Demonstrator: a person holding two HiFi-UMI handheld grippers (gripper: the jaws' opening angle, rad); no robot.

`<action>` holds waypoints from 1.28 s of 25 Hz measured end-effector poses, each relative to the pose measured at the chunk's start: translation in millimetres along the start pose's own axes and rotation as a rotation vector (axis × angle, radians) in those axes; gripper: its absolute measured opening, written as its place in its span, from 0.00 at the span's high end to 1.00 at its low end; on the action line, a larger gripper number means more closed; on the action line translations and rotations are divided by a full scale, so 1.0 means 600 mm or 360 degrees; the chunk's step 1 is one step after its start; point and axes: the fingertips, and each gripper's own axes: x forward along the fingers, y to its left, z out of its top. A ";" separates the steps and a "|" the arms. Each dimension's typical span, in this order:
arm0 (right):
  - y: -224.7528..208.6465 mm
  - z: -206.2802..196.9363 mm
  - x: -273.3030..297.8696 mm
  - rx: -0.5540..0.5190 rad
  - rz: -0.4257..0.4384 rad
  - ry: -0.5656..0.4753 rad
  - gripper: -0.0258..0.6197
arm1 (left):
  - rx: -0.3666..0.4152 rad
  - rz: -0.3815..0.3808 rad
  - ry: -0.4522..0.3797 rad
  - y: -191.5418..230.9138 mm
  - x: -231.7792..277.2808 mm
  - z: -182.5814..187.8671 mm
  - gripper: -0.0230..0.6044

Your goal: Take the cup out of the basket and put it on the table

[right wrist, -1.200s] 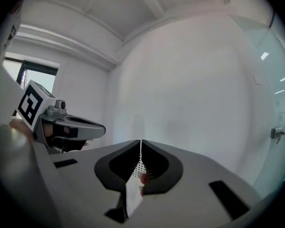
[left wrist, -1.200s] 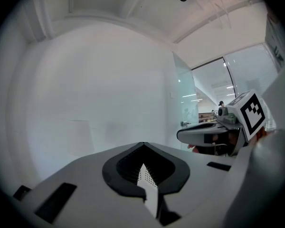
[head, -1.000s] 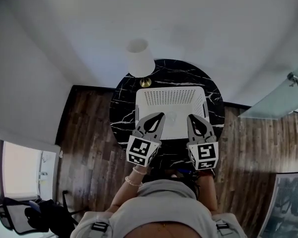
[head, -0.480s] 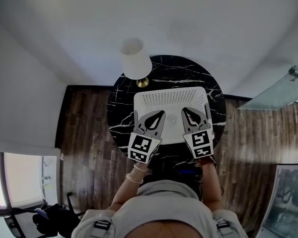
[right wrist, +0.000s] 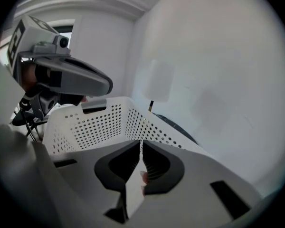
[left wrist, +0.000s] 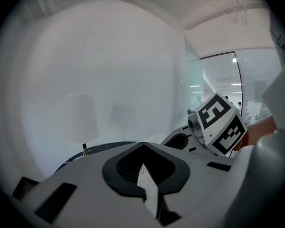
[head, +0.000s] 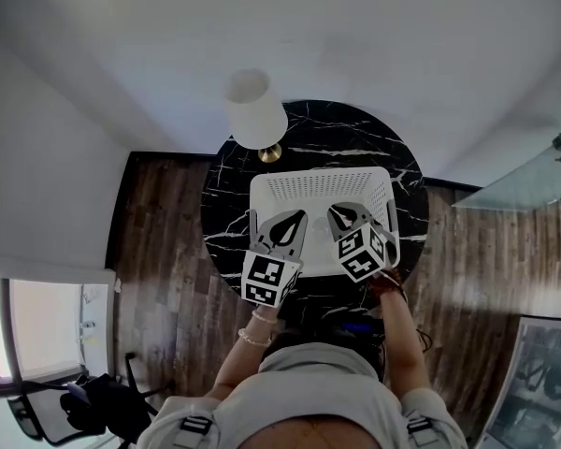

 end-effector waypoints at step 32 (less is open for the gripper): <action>0.088 -0.172 0.155 -0.0215 0.0509 0.0747 0.89 | -0.0080 0.0118 0.0042 0.049 0.008 -0.026 0.96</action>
